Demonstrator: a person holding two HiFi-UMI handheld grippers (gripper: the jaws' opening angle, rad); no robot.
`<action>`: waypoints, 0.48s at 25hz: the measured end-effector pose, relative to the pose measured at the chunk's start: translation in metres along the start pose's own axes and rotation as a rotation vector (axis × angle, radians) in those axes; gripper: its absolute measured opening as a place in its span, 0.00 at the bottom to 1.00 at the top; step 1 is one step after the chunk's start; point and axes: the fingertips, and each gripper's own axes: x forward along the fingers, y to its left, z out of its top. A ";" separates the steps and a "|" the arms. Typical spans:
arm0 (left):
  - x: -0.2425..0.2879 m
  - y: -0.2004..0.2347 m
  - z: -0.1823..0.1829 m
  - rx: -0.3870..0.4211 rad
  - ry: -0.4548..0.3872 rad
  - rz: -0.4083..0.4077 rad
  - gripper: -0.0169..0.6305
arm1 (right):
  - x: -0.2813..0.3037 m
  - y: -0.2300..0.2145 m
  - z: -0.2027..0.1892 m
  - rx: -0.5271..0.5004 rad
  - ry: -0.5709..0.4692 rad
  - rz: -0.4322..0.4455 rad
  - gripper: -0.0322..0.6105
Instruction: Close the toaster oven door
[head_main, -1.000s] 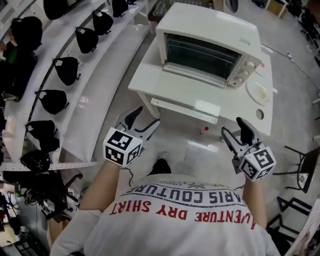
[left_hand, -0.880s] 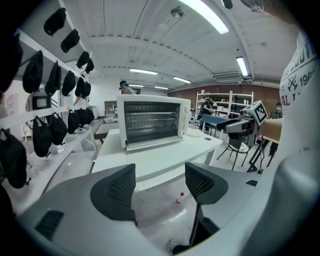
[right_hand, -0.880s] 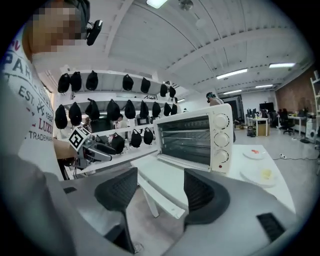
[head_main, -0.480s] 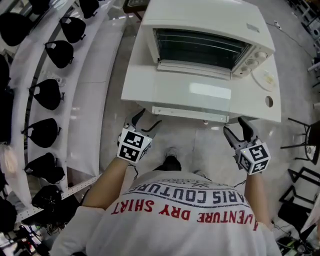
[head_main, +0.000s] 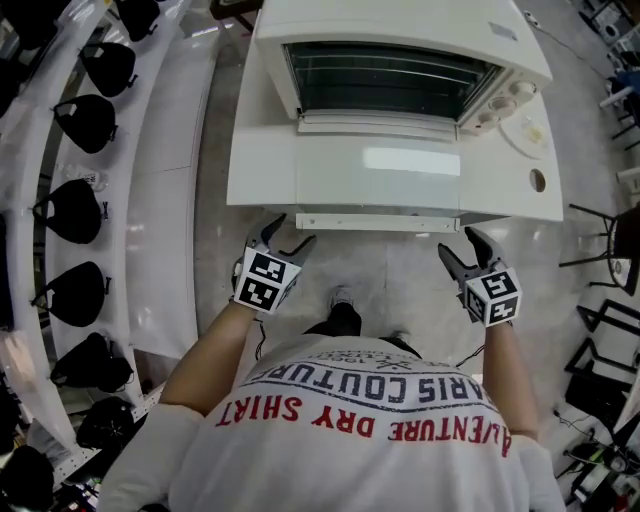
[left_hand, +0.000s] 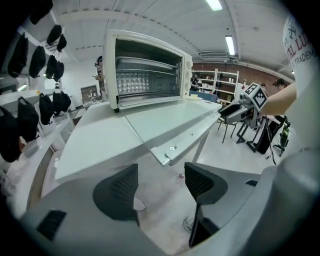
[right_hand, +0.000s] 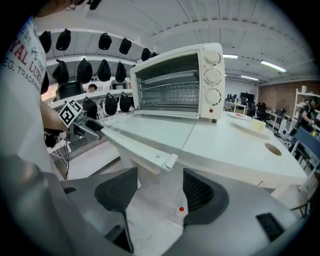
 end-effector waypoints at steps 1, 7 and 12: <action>0.002 0.000 -0.002 -0.007 -0.001 -0.007 0.50 | 0.004 -0.001 -0.002 0.007 0.008 -0.001 0.48; 0.017 -0.001 -0.008 -0.049 0.007 -0.057 0.48 | 0.024 -0.006 -0.006 0.009 0.020 -0.023 0.47; 0.016 -0.001 -0.001 -0.010 -0.007 -0.058 0.36 | 0.027 -0.001 -0.001 -0.003 0.012 -0.029 0.39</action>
